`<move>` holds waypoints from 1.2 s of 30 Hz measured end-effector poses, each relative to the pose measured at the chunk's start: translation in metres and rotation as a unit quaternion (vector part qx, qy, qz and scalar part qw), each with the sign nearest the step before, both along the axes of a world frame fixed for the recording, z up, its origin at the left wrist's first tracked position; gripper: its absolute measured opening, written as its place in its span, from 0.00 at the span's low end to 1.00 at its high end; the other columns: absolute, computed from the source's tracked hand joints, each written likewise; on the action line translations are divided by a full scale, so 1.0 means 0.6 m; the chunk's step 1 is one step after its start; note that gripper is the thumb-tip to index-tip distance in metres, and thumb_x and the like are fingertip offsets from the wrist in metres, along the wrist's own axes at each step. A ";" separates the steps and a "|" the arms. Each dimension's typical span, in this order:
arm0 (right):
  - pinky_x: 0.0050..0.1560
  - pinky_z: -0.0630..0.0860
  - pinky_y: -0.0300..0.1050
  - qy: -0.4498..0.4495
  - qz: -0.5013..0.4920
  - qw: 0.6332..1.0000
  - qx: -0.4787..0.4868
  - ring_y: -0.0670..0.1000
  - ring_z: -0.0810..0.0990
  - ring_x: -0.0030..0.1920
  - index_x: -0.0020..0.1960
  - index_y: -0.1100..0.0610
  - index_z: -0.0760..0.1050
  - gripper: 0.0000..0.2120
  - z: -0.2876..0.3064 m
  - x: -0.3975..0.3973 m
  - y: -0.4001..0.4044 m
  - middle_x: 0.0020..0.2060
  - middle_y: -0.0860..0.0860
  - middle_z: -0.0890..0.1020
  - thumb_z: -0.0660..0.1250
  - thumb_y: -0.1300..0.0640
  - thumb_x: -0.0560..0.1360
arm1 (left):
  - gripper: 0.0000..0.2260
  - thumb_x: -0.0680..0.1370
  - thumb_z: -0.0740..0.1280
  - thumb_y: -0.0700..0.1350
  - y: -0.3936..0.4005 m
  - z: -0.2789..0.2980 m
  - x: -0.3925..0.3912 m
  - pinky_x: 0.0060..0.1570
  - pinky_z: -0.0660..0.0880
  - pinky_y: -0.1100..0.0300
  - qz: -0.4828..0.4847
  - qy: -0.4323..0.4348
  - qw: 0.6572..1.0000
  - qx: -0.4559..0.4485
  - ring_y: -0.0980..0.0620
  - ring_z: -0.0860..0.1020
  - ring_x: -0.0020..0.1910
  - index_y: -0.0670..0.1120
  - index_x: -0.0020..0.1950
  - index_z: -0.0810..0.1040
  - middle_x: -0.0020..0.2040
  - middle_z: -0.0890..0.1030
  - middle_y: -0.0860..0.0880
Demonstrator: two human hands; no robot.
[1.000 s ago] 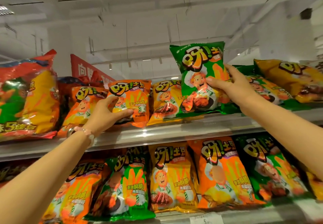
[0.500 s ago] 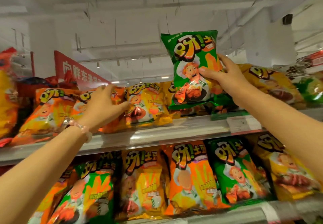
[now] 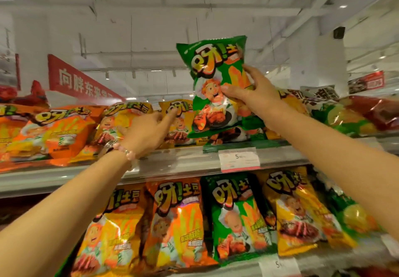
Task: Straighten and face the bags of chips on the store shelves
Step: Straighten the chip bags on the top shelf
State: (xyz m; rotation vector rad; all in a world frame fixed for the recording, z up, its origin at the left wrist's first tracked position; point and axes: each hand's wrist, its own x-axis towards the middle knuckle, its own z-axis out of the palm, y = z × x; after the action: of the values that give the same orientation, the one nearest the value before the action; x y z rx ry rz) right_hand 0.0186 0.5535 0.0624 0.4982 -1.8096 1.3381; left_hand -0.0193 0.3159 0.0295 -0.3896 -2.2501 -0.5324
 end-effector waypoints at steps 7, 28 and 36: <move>0.67 0.70 0.53 0.004 0.048 0.999 0.018 0.50 0.72 0.66 0.75 0.49 0.58 0.41 -0.030 -0.018 -0.045 0.68 0.49 0.71 0.74 0.44 0.68 | 0.49 0.61 0.67 0.72 0.077 0.028 0.035 0.56 0.69 0.52 -0.260 -0.123 0.903 0.319 0.50 0.69 0.67 0.52 0.76 0.58 0.71 0.68 0.50; 0.71 0.59 0.63 -0.185 -0.265 0.934 0.153 0.62 0.53 0.75 0.77 0.46 0.46 0.49 -0.027 -0.056 0.240 0.77 0.58 0.50 0.69 0.33 0.66 | 0.22 0.71 0.73 0.46 0.104 0.021 0.038 0.33 0.80 0.59 -0.341 -0.154 0.827 0.420 0.49 0.85 0.44 0.47 0.64 0.75 0.50 0.85 0.46; 0.63 0.70 0.49 -0.180 -0.103 0.978 0.010 0.58 0.69 0.67 0.76 0.51 0.56 0.44 -0.031 -0.071 0.249 0.70 0.55 0.67 0.75 0.46 0.67 | 0.24 0.68 0.74 0.47 0.094 0.019 0.034 0.33 0.80 0.58 -0.342 -0.148 0.824 0.426 0.48 0.85 0.44 0.48 0.63 0.76 0.50 0.85 0.46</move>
State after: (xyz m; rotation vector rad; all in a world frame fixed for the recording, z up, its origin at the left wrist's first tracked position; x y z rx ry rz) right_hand -0.0241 0.7031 0.0436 0.0739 -2.1034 1.3281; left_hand 0.0012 0.3724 0.0407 -0.6572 -1.8198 -1.9884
